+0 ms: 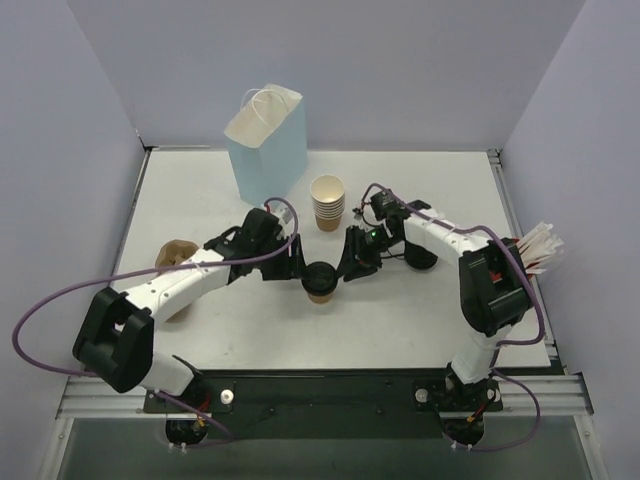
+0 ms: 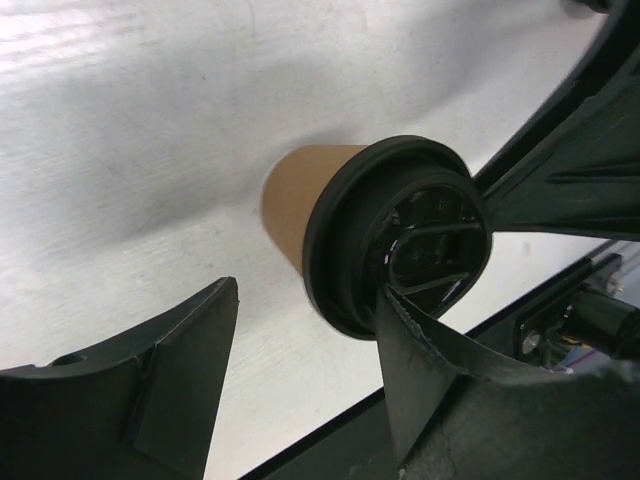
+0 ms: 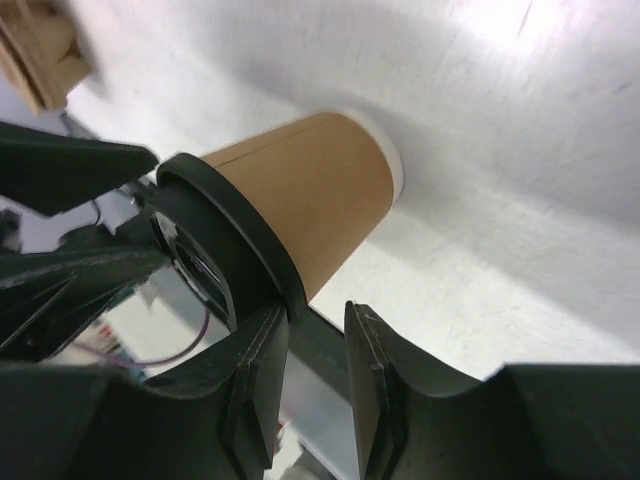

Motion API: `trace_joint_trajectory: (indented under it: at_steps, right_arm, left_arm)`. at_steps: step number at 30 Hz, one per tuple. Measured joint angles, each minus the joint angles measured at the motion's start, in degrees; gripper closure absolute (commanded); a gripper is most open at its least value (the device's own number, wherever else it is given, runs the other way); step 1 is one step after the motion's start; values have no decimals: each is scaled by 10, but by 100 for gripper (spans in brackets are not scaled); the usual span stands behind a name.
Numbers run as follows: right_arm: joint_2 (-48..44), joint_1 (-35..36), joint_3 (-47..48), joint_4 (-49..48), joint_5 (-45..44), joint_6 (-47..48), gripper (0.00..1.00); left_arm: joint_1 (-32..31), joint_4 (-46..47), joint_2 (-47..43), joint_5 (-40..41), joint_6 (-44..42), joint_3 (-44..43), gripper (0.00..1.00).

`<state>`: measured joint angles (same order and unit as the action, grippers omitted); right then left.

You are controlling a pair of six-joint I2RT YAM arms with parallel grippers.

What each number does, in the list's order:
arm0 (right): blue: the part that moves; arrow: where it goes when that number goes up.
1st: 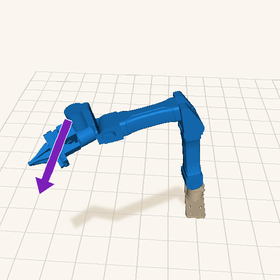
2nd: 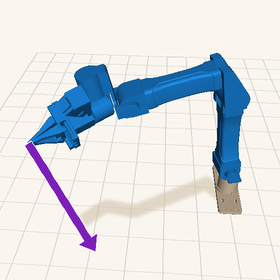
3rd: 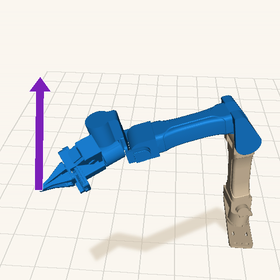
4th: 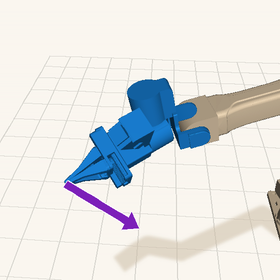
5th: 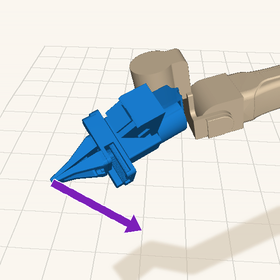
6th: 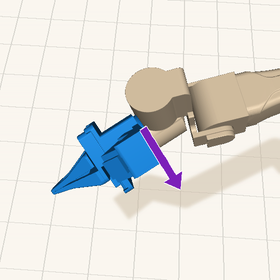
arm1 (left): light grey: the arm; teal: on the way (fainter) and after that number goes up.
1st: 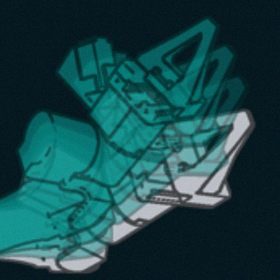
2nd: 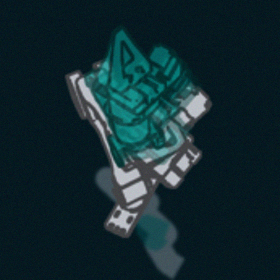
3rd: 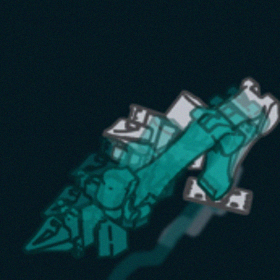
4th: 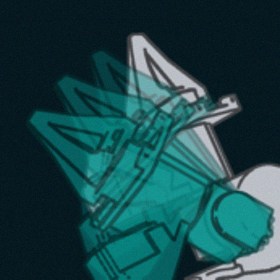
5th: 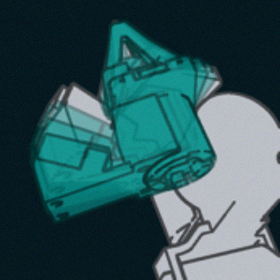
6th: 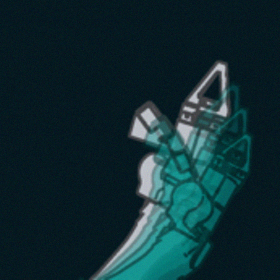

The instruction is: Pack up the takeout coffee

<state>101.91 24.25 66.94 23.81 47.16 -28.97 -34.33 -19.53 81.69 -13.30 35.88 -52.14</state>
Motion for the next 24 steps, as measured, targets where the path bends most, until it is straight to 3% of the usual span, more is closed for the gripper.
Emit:
trace_joint_trajectory:
  at_steps: [8, 11, 12, 18, 24]
  right_arm:
    - [3, 0, 184, 75, -95, 24, 61]
    - [-14, 4, 189, 89, -120, 31, 48]
    - [-19, 8, 189, 97, -134, 36, 38]
    - [-31, 86, 191, 142, -246, 53, 21]
    - [-31, 174, 212, 163, -338, 54, 19]
  left_arm:
    - [16, -114, 46, 26, -32, -223, 30]
    - [19, -116, 41, 27, -35, -275, 29]
    - [19, -118, 36, 28, -36, -279, 29]
    - [19, -180, -45, 96, -34, -230, 19]
    - [23, -249, -208, 179, -35, -120, 14]
